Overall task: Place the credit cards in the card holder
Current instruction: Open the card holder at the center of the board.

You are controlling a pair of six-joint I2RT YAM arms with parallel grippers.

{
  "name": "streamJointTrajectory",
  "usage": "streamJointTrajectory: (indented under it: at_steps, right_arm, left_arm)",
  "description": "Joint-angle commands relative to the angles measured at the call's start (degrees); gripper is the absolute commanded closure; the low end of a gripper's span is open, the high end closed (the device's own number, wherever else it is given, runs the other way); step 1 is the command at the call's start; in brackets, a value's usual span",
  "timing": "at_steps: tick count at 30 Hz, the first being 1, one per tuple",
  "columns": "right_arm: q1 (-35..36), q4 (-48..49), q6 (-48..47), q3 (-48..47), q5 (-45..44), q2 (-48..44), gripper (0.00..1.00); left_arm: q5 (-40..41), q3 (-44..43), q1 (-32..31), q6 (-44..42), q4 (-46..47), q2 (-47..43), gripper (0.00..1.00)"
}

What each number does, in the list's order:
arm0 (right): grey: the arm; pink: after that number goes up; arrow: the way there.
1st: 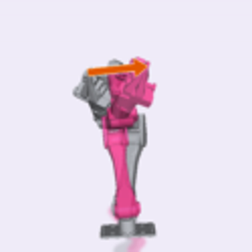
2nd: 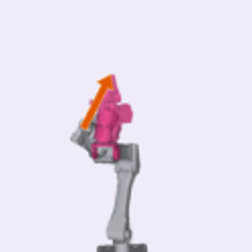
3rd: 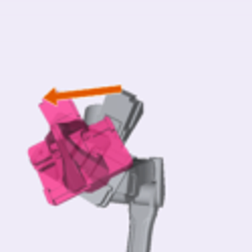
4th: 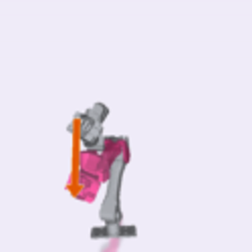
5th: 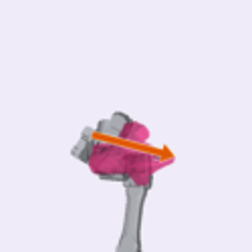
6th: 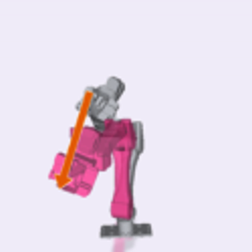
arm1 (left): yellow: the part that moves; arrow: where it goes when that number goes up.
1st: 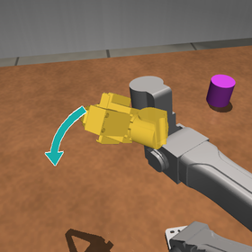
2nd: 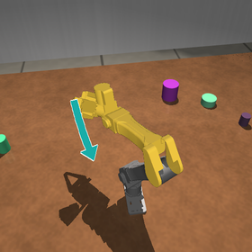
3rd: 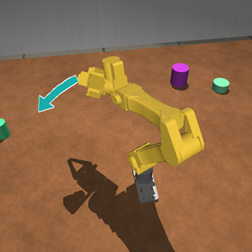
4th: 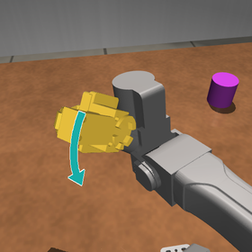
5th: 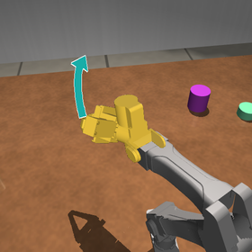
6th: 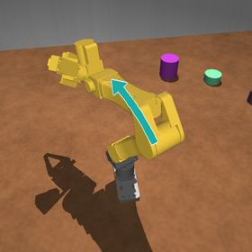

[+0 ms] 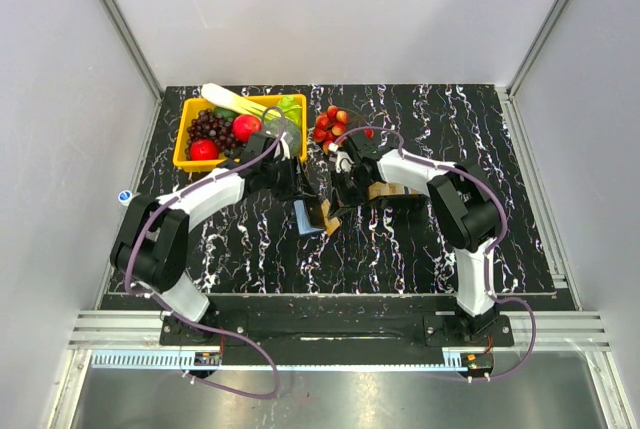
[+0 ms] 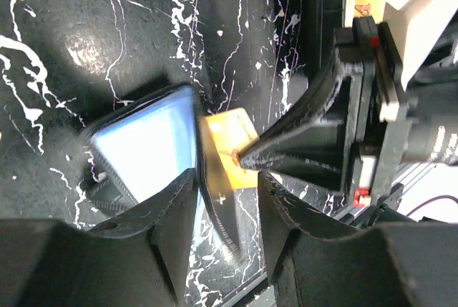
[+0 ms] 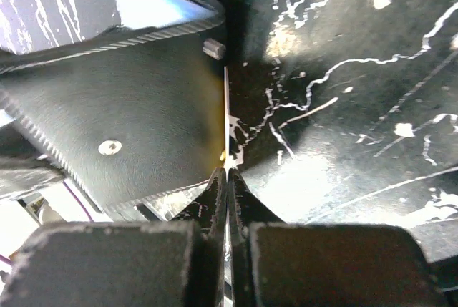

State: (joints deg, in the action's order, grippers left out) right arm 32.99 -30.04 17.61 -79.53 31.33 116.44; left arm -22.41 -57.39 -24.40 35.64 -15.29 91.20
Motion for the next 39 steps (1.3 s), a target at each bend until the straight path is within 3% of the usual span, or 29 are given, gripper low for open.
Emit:
streamJointTrajectory:
  at_steps: [1, 10, 15, 18, 20, 29, 32, 34, 39]
  right_arm:
    - [1.3, -0.2, 0.3, -0.7, 2.4, -1.0, 1.0]
    - [1.4, 1.0, 1.6, -0.9, 5.0, -0.6, 1.0]
    - [1.6, 1.0, 2.1, -1.0, 5.1, -0.1, 1.0]
    - [1.8, 1.1, 2.5, -1.2, 4.9, 0.0, 1.0]
    - [1.9, 1.2, 2.7, -1.4, 4.7, 0.4, 0.99]
    - [1.9, 1.2, 3.0, -1.0, 2.4, 0.4, 0.98]
    - [1.8, 1.5, 4.7, -0.2, -3.0, -1.2, 0.98]
    - [1.8, 1.5, 6.3, 0.6, -8.7, -3.2, 0.99]
    - [1.6, 1.3, 9.0, 3.1, -19.9, -10.2, 1.0]
  left_arm:
    - [-1.9, -3.4, -0.1, 0.3, 1.4, 3.5, 0.57]
    - [-2.4, -5.0, -0.2, 2.0, 3.1, 7.7, 0.56]
    - [-11.0, -3.8, -0.2, 7.2, 11.6, 6.7, 0.57]
    - [-16.8, -2.3, -0.2, 11.8, 19.1, 6.8, 0.67]
    - [-17.9, -3.0, -0.5, 12.8, 19.5, 8.5, 0.77]
    - [-13.6, -2.7, -1.6, 10.6, 15.6, 14.6, 0.83]
    - [-8.9, -4.0, -4.2, 8.4, 11.7, 15.1, 0.85]
    - [-4.2, -4.3, -5.4, 8.0, 9.1, 15.3, 0.93]
    - [1.0, -0.5, -5.1, 10.8, 11.3, 13.7, 0.96]
